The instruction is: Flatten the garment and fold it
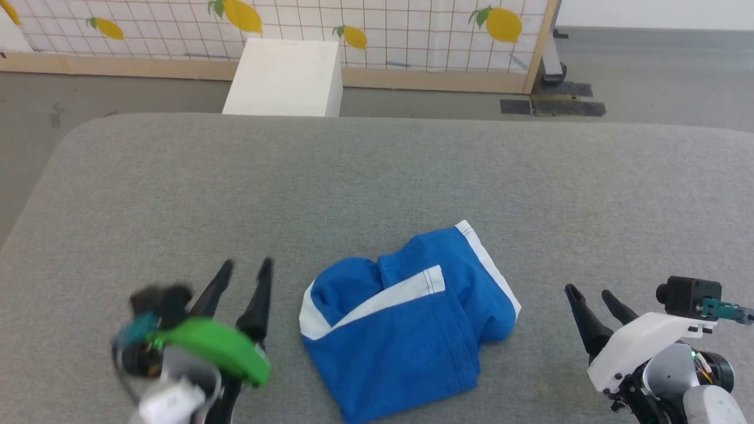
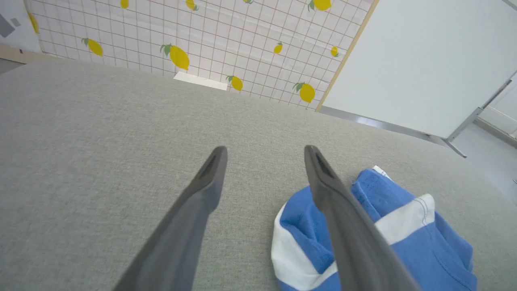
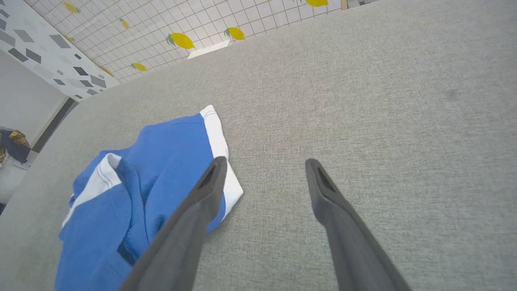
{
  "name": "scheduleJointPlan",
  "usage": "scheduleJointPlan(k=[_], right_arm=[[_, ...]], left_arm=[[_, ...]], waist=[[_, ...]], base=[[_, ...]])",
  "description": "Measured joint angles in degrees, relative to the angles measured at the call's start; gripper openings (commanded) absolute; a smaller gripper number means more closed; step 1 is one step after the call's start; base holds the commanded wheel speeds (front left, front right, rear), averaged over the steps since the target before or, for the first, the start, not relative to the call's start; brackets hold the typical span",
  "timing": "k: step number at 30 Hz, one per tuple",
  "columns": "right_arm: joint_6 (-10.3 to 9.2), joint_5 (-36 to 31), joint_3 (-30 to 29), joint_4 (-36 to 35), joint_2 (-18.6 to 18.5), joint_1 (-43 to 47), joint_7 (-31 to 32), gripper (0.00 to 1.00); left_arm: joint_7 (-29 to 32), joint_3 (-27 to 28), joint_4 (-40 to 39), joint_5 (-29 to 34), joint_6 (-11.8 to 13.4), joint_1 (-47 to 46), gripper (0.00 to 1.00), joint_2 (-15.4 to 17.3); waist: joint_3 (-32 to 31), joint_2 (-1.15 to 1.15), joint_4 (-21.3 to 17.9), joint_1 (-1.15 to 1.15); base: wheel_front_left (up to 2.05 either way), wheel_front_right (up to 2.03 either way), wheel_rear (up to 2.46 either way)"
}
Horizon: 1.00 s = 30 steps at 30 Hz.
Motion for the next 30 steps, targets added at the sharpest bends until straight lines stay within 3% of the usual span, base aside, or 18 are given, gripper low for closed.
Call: scheduleJointPlan(k=[7, 11, 14, 16, 19, 23, 27, 30], right_arm=[[0.0, 0.0, 0.51, -0.87, 0.01, -0.13, -0.04, 1.0], [0.0, 0.32, 0.73, -0.75, 0.04, -0.32, -0.58, 1.0], [0.0, 0.32, 0.26, -0.42, 0.04, -0.31, -1.2, 1.0], [0.0, 0.33, -0.03, -0.26, 0.02, -0.31, -1.6, 1.0], [0.0, 0.33, -0.53, 0.21, 0.04, -0.3, -2.19, 1.0], [0.0, 0.62, -0.33, 1.26, 0.0, -0.3, -2.49, 1.0], [0.0, 1.52, 0.68, 2.69, 0.04, -0.3, -2.75, 1.0], [0.01, 1.98, 1.67, 3.65, 0.03, -0.33, -3.13, 1.0]], left_arm=[[34.14, -7.95, 7.11, -6.24, 0.79, -12.2, 1.0, 5.11], [45.19, -10.88, 10.02, -8.93, 0.75, -13.56, 1.0, 5.93], [46.58, -12.47, 10.57, -9.44, 0.65, -13.55, 1.0, 6.36], [47.1, -13.27, 10.47, -9.5, 0.4, -13.55, 0.0, 6.87], [44.96, -13.05, 10.18, -9.88, 0.25, -13.53, 0.0, 7.31], [37.34, -8.73, 9.01, -11.71, 0.69, -13.63, 0.0, 6.05], [29.31, -0.93, 4.46, -14.24, 3.32, -14.23, 0.0, 6.1], [26.53, 3.1, 1.46, -15.22, 6.41, -12.56, 0.0, 6.95]], waist=[[1.89, 0.0, -1.61, 0.0], [3.82, 0.0, -3.37, 0.0], [4.9, 0.0, -4.25, 0.0], [5.47, 0.0, -4.65, 0.0], [5.91, 0.0, -4.77, 0.0], [5.52, 0.0, -3.94, 0.0], [4.21, 0.0, -2.66, 0.0], [3.27, 0.0, -1.72, 0.0]], base=[[0.0, 0.0, 0.0], [0.0, 0.0, 0.0], [0.0, 0.0, 0.0], [0.0, 0.0, 0.0], [0.0, 0.0, 0.0], [0.0, 0.0, 0.0], [0.0, 0.0, 0.0], [0.0, 0.0, 0.0]])
